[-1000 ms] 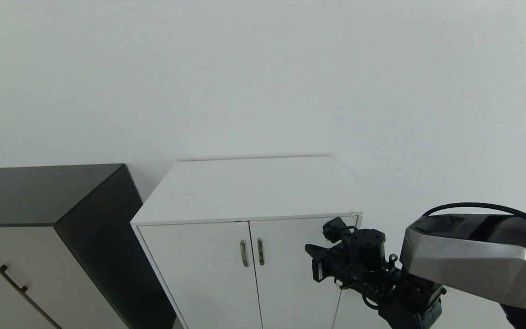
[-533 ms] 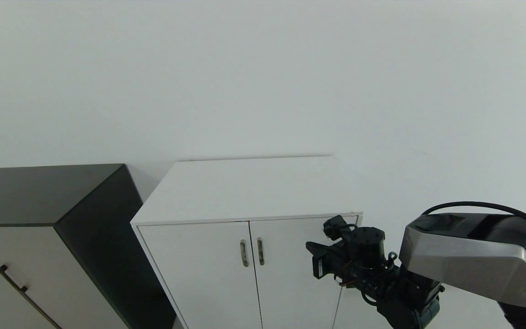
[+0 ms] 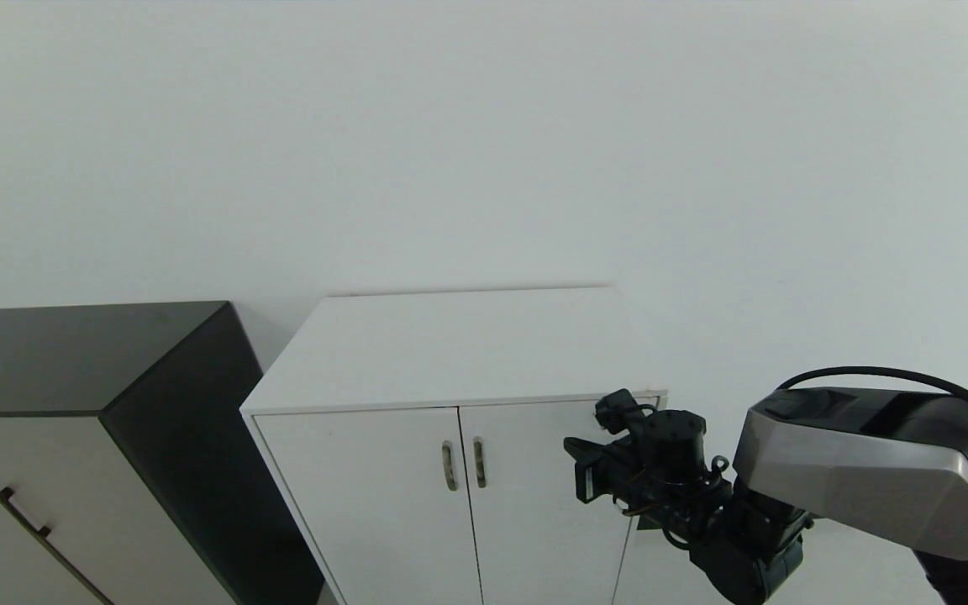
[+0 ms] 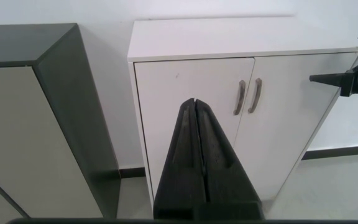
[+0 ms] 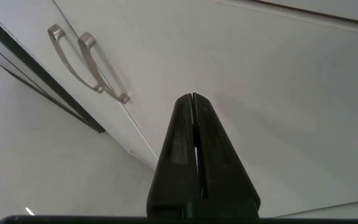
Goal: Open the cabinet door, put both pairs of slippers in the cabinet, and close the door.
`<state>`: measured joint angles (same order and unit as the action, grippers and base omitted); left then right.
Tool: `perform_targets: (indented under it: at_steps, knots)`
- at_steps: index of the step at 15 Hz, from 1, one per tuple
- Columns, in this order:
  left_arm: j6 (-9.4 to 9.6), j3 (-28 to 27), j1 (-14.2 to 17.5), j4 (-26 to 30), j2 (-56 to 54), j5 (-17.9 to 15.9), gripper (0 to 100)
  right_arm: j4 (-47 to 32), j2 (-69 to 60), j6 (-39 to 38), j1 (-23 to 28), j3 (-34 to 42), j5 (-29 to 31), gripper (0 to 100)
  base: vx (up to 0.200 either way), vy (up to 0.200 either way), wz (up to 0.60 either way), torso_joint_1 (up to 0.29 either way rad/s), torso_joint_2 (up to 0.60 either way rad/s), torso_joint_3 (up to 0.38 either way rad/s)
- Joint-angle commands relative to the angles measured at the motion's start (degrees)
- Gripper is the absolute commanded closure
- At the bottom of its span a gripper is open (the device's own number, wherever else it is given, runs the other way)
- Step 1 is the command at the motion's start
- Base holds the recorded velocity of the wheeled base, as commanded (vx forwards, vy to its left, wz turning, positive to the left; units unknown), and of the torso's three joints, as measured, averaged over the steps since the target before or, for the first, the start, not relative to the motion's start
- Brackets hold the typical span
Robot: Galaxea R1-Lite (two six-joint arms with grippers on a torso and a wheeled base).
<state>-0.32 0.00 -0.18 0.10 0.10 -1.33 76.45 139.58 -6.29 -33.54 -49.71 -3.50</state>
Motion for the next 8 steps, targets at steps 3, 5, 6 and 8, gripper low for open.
perform_targets:
  at_steps: [3, 5, 6, 8]
  knots:
    - [-0.03, 0.00, 0.01, -0.01, -0.01, 0.01, 100, -0.51, 1.22, 0.05, 0.58, -1.88, -0.02, 100, 0.000, 0.000, 0.00, 0.000, 0.00, 0.000]
    - [-0.03, 0.00, 0.01, -0.01, -0.01, 0.01, 100, -0.69, 1.66, -0.04, 1.10, -2.49, -0.02, 100, 0.000, 0.000, 0.00, 0.000, 0.00, 0.000]
    - [-0.03, 0.00, 0.01, -0.01, -0.01, 0.01, 100, -0.60, 1.92, 0.05, 1.19, -2.67, 0.07, 100, 0.000, 0.000, 0.00, 0.000, 0.00, 0.000]
    - [-0.03, 0.00, 0.01, -0.01, -0.01, 0.01, 100, -0.60, 2.45, 0.05, 1.46, -3.20, 0.07, 100, 0.000, 0.000, 0.00, 0.000, 0.00, 0.000]
